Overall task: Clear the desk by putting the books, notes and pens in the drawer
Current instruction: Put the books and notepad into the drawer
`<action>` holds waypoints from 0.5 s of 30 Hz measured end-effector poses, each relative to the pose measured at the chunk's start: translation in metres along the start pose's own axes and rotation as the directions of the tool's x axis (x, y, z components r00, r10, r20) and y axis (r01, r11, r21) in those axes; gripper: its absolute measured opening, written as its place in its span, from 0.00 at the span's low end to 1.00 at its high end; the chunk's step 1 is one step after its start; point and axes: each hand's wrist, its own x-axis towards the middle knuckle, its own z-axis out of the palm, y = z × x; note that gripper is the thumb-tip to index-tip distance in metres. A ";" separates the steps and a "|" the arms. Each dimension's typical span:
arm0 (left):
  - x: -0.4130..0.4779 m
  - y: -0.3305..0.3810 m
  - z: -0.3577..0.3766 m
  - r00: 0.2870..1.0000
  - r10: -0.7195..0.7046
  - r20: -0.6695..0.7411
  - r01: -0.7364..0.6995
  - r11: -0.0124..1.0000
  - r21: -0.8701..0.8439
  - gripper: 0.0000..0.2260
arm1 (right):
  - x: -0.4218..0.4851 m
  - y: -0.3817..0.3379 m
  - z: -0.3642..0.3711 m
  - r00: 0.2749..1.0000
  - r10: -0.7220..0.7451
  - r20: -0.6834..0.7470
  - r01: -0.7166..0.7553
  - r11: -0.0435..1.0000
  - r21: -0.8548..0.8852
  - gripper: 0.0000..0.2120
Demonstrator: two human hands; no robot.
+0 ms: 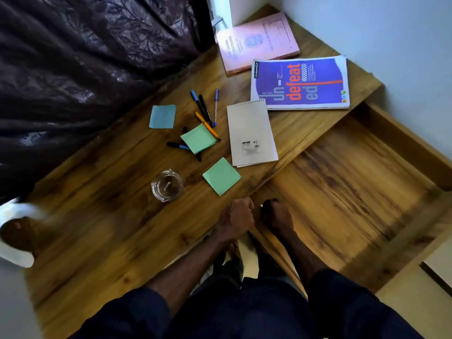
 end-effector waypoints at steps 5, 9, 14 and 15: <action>0.005 -0.003 -0.008 0.999 -0.012 -0.038 0.012 1.000 0.001 0.09 | 0.000 0.000 0.000 1.000 -0.015 0.014 0.015 1.000 0.024 0.08; 0.006 -0.007 -0.011 0.999 -0.019 -0.042 0.018 1.000 -0.012 0.09 | -0.003 -0.003 -0.012 0.999 0.012 -0.044 -0.008 0.996 0.089 0.11; 0.005 -0.015 -0.020 0.993 -0.021 -0.119 0.016 0.999 -0.041 0.07 | -0.006 -0.020 -0.041 0.951 0.001 -0.308 0.084 0.962 0.260 0.08; 0.004 -0.016 -0.022 0.991 -0.024 -0.130 0.018 0.999 -0.051 0.07 | -0.006 -0.027 -0.046 0.937 -0.012 -0.348 0.114 0.955 0.275 0.07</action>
